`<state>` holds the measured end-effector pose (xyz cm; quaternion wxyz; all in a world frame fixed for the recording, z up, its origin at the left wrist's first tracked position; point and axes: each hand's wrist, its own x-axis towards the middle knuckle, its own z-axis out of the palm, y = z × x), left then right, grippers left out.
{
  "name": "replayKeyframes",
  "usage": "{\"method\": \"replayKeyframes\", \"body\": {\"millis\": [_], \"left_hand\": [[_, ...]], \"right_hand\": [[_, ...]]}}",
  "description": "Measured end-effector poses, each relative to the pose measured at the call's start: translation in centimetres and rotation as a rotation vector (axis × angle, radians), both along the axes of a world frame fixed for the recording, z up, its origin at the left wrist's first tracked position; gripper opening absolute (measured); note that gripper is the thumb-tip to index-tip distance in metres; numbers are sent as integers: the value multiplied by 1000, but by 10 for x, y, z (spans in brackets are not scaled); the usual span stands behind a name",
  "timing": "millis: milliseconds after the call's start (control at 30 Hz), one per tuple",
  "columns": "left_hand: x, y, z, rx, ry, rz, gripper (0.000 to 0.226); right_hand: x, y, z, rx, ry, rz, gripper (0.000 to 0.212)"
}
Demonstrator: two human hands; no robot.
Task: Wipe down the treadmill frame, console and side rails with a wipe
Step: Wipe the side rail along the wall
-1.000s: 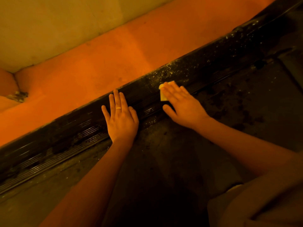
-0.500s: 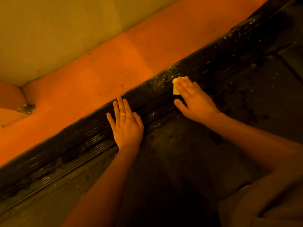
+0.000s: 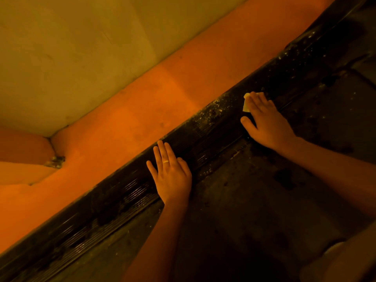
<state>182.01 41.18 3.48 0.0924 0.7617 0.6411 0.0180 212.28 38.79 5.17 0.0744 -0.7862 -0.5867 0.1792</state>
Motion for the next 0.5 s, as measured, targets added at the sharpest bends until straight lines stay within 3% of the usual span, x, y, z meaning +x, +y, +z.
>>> {"method": "replayKeyframes", "body": {"millis": [200, 367, 500], "left_hand": [[0, 0, 0, 9, -9, -1, 64], [1, 0, -1, 26, -11, 7, 63], [1, 0, -2, 24, -4, 3, 63]], "right_hand": [[-30, -5, 7, -57, 2, -14, 65], [-110, -22, 17, -118, 67, 322, 77], [-135, -15, 10, -69, 54, 523, 69]]}}
